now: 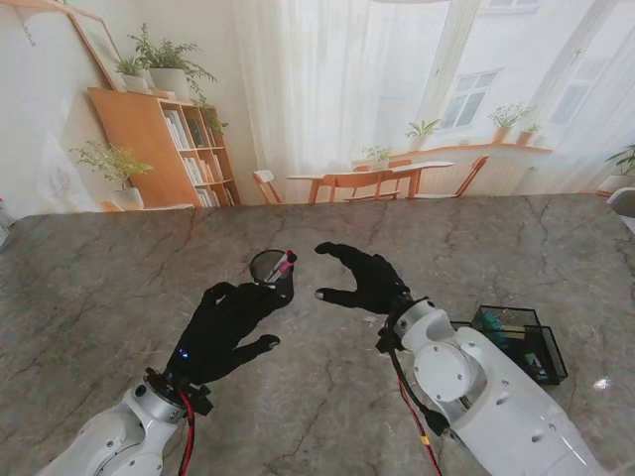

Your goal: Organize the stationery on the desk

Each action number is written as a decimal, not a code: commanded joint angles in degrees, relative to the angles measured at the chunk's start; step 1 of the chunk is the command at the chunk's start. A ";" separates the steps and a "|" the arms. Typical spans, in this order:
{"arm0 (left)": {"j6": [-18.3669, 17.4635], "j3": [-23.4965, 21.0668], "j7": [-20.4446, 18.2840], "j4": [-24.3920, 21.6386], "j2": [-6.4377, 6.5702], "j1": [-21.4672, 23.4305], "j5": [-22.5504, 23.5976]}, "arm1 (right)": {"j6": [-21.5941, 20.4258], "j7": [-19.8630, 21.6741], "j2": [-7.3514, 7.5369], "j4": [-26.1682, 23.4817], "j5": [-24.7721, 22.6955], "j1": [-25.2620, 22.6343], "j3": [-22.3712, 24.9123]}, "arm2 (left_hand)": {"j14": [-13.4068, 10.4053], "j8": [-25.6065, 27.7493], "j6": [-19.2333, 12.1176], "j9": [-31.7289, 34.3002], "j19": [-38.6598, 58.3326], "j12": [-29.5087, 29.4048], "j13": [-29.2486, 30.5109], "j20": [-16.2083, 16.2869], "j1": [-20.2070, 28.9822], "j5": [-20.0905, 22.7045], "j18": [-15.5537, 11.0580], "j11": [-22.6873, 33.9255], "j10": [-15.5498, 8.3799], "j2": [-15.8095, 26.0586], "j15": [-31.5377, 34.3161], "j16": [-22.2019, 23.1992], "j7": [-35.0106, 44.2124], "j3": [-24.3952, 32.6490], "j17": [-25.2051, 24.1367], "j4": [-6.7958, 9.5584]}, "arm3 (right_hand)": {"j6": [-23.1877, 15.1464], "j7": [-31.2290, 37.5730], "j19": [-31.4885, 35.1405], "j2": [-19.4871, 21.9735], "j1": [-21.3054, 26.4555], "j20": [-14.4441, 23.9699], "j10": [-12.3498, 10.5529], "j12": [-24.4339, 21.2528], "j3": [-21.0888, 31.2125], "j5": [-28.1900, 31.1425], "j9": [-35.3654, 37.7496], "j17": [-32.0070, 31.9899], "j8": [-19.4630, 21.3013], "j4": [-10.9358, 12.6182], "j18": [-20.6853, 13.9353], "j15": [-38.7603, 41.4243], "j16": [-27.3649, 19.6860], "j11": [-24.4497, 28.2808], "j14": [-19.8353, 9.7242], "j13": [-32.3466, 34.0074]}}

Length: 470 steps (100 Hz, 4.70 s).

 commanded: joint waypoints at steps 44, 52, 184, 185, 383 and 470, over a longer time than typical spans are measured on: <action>0.60 -1.01 2.17 -1.10 -0.08 1.70 1.39 | -2.82 6.08 -3.46 12.37 5.35 21.91 -16.94 | -1.09 0.87 -1.30 0.32 -0.15 0.60 0.25 1.18 1.23 0.74 0.28 -0.19 -1.12 3.76 0.27 0.57 0.30 -0.69 -0.26 -4.10 | 2.10 -6.01 -10.00 -2.36 -1.87 -8.06 3.78 -3.47 2.90 -4.13 -9.12 -9.49 0.98 1.70 0.63 -13.93 -5.25 -3.80 4.35 -7.91; 0.66 -1.12 2.29 -1.18 -0.08 1.82 1.48 | -4.41 6.43 -4.45 16.28 6.83 25.68 -20.40 | -1.17 0.87 -1.32 0.35 -0.17 0.61 0.33 1.17 1.24 0.73 0.24 -0.18 -1.12 3.77 0.31 0.59 0.30 -0.69 -0.23 -4.10 | 2.37 -5.57 -10.01 -2.62 -1.90 -8.22 3.97 -3.35 3.08 -3.85 -9.08 -9.75 1.30 1.67 0.54 -14.12 -4.97 -3.56 4.41 -8.05; 0.78 -1.73 0.97 -0.98 -0.09 1.71 0.94 | -23.93 1.48 -24.05 61.92 7.71 48.94 -48.16 | -1.08 0.89 -1.35 0.41 -0.20 0.63 0.35 1.21 1.24 0.79 0.24 -0.17 -1.26 3.79 0.32 0.63 0.33 -0.68 -0.22 -4.10 | 3.59 -1.08 5.87 -8.54 3.51 -5.36 7.96 1.03 5.53 0.50 -6.55 -4.29 2.83 2.01 3.13 -12.29 0.23 -0.81 8.71 -3.05; 0.78 -1.73 0.96 -0.97 -0.09 1.71 0.94 | -24.08 1.39 -24.21 62.27 7.70 49.00 -48.27 | -1.09 0.89 -1.32 0.43 -0.19 0.63 0.35 1.21 1.27 0.79 0.23 -0.17 -1.27 3.80 0.32 0.64 0.33 -0.66 -0.21 -4.10 | 3.53 -0.99 6.26 -8.62 3.67 -5.15 7.95 1.12 5.53 0.57 -6.34 -3.87 2.86 2.02 3.03 -12.18 0.34 -0.69 8.73 -2.74; 0.24 0.26 -1.21 0.51 -0.09 -0.34 -0.67 | -28.97 11.27 5.70 26.44 -19.14 27.58 -18.79 | -1.12 0.90 -1.37 0.40 -0.06 0.63 0.43 1.28 1.23 0.78 0.24 -0.18 -1.17 3.86 0.42 0.85 0.33 -0.72 -0.14 -4.10 | -2.90 32.81 16.49 -21.93 16.20 -6.56 -5.83 9.48 27.05 23.07 29.18 46.39 -0.41 -6.11 -20.99 31.97 0.22 31.09 -8.48 30.37; -0.20 0.81 -0.97 0.91 -0.13 -0.81 -0.89 | -40.05 19.13 9.00 9.56 -31.36 4.73 8.71 | -1.17 0.93 -1.44 0.40 0.01 0.65 0.40 1.32 1.24 0.81 0.23 -0.16 -1.24 3.85 0.43 0.88 0.36 -0.71 -0.10 -4.11 | -3.32 33.82 16.98 -21.59 14.38 -5.97 -6.28 9.33 27.70 22.80 28.90 45.15 -1.27 -5.90 -19.55 31.84 0.94 31.33 -8.99 29.84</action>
